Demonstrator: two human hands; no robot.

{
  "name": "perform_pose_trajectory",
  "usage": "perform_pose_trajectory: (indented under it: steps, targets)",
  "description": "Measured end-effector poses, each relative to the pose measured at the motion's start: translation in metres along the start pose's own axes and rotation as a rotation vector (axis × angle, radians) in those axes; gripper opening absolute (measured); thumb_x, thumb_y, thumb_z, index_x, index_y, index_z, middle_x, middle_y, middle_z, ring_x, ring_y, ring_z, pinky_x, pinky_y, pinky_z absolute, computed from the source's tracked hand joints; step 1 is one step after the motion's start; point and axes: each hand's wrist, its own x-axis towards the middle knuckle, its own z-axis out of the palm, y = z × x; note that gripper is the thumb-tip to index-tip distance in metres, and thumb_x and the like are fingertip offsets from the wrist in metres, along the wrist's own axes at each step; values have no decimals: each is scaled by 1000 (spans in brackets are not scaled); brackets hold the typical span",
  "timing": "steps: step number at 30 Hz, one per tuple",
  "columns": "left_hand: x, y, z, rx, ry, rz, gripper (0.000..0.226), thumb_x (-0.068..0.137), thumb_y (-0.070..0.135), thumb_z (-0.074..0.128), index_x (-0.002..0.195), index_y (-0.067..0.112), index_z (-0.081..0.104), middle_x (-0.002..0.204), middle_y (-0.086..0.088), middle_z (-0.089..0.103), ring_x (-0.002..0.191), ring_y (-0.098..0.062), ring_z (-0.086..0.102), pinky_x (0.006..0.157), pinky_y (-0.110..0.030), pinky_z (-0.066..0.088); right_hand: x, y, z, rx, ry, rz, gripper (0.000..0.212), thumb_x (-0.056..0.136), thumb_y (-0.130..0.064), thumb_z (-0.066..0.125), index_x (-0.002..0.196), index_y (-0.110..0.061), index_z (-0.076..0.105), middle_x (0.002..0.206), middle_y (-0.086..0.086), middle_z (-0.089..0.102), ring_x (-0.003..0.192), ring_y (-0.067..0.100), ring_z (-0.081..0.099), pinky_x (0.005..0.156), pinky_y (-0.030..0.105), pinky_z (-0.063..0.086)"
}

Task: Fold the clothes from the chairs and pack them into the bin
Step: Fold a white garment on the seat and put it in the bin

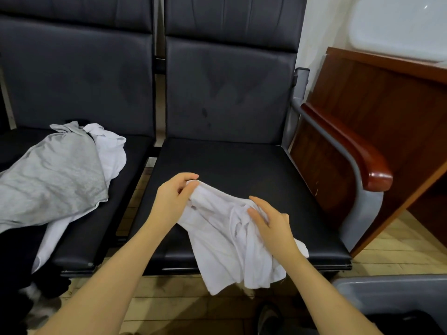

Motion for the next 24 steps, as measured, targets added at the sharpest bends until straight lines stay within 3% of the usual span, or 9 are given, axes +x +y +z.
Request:
perform_pose_trajectory:
  steps: [3, 5, 7, 10, 16, 21, 24]
  targets:
    - [-1, 7, -4, -10, 65, 16, 10, 92, 16, 58, 92, 19, 68, 83, 5, 67, 80, -10, 62, 73, -22, 50, 6, 6, 7, -51, 194, -88, 29, 98, -24, 48, 125, -27, 58, 107, -13, 60, 104, 21, 54, 82, -1, 27]
    - [0, 9, -4, -5, 85, -4, 10, 90, 16, 60, 91, 19, 70, 80, 2, 68, 77, -12, 62, 72, -23, 50, 14, 0, 6, -26, 271, -88, 28, 97, -17, 50, 122, -22, 61, 105, -9, 62, 101, 23, 56, 81, -1, 29]
    - [3, 11, -1, -13, 87, -18, 10, 90, 17, 62, 92, 19, 71, 81, 6, 68, 78, -8, 62, 71, -17, 48, 21, -6, 4, 21, 317, -90, 26, 98, -15, 49, 117, -27, 62, 101, -13, 60, 100, 22, 56, 84, 6, 34]
    - [10, 18, 8, -37, 87, -11, 10, 89, 19, 63, 94, 23, 71, 88, 16, 67, 84, 2, 62, 71, -7, 45, 34, -10, -3, 68, 412, -115, 22, 98, -16, 48, 109, -28, 63, 96, -9, 62, 97, 23, 58, 87, 29, 46]
    - [39, 40, 30, 2, 98, 49, 11, 91, 19, 60, 95, 27, 67, 88, 19, 62, 85, 1, 59, 74, -11, 44, 68, -29, -41, 55, 462, -47, 22, 98, -22, 48, 112, -18, 64, 104, -1, 63, 104, 21, 57, 90, 29, 42]
    - [90, 75, 35, 104, 156, 254, 11, 92, 19, 58, 91, 18, 69, 87, 6, 60, 80, -6, 57, 72, -19, 46, 103, -58, -83, 2, 666, -216, 22, 100, -20, 45, 102, -14, 67, 89, -10, 59, 86, 16, 59, 87, 47, 48]
    - [120, 99, 30, 158, 235, 317, 11, 92, 19, 58, 87, 15, 67, 90, 5, 52, 76, -3, 52, 69, -13, 42, 114, -78, -101, 38, 750, -321, 20, 98, -16, 48, 98, -13, 68, 82, -14, 57, 80, 12, 57, 84, 48, 48]
